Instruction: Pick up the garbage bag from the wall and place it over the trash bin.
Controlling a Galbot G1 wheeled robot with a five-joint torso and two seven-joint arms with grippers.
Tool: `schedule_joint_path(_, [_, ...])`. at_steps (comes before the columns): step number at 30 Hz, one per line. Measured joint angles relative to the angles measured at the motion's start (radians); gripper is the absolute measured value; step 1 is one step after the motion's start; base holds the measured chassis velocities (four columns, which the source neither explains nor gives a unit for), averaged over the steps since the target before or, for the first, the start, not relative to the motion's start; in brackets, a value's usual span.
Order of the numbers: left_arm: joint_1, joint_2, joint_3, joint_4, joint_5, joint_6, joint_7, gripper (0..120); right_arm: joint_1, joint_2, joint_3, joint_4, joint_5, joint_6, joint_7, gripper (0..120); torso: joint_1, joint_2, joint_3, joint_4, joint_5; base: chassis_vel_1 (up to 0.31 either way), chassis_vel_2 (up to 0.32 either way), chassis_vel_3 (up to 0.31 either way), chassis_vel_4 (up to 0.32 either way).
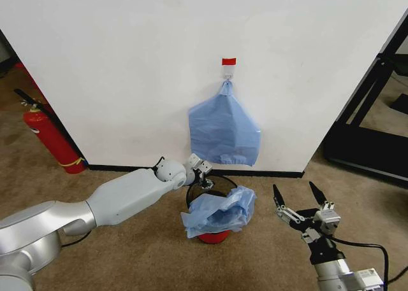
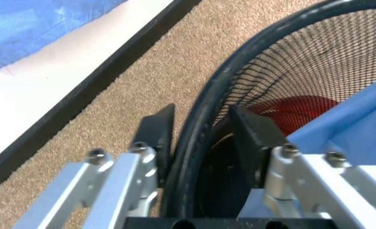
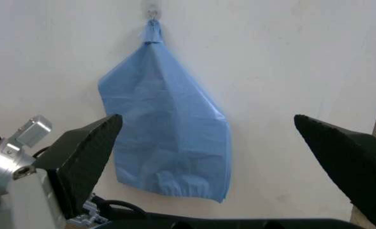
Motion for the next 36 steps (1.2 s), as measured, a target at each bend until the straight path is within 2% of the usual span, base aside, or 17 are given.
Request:
schedule_joint_path(7, [0.035,0.034,-0.051,-0.031,-0.056,0.027,-0.045,5,0.021,-0.004,-0.016,-0.01,0.005,-0.014,0.019,100,0.0,0.0,0.0,0.0001,-0.0003,0.0,0.0,0.0,0.0])
schedule_joint_path(10, [0.049,0.046,-0.094,-0.05,-0.117,0.05,-0.092,3,0.03,-0.004,-0.022,-0.012,0.004,-0.022,0.03,100,0.0,0.0,0.0,-0.0002,0.0,0.0,0.0,0.0,0.0])
schedule_joint_path(13, [0.092,0.073,-0.193,-0.094,-0.224,0.089,-0.177,3,0.036,-0.006,-0.024,-0.015,0.004,-0.03,0.041,100,0.0,0.0,0.0,0.0,-0.0004,0.0,0.0,0.0,0.0])
schedule_joint_path(16, [0.133,0.099,-0.248,-0.126,-0.26,0.096,-0.214,3,0.037,-0.008,-0.024,-0.019,0.005,-0.033,0.047,100,0.0,0.0,0.0,-0.0002,0.0004,0.0,0.0,0.0,0.0])
schedule_joint_path(19, [0.237,0.131,-0.346,-0.182,-0.311,0.107,-0.283,3,0.042,-0.009,-0.027,-0.023,0.008,-0.039,0.054,100,0.0,0.0,0.0,0.0003,-0.0007,0.0,0.0,0.0,0.0])
schedule_joint_path(21, [0.333,0.143,-0.445,-0.232,-0.349,0.11,-0.339,3,0.049,-0.009,-0.035,-0.023,0.009,-0.049,0.062,100,0.0,0.0,0.0,0.0003,-0.0001,0.0,0.0,0.0,0.0])
schedule_joint_path(22, [0.333,0.143,-0.445,-0.232,-0.349,0.11,-0.339,3,0.049,-0.009,-0.035,-0.023,0.009,-0.049,0.062,100,0.0,0.0,0.0,0.0003,-0.0001,0.0,0.0,0.0,0.0])
schedule_joint_path(24, [0.419,0.139,-0.553,-0.272,-0.365,0.111,-0.384,3,0.059,-0.01,-0.045,-0.023,0.01,-0.06,0.071,100,0.0,0.0,0.0,0.0003,-0.0003,0.0,0.0,0.0,0.0])
schedule_joint_path(27, [0.51,0.11,-0.666,-0.316,-0.384,0.105,-0.446,3,0.066,-0.013,-0.057,-0.022,0.025,-0.079,0.087,100,0.0,0.0,0.0,0.0004,0.0,0.0,0.0,0.0,0.0])
schedule_joint_path(36, [0.612,0.042,-0.75,-0.35,-0.459,0.058,-0.617,3,0.063,-0.021,-0.058,-0.025,0.019,-0.101,0.115,100,0.0,0.0,0.0,0.0001,0.0,0.0,0.0,0.0,0.0])
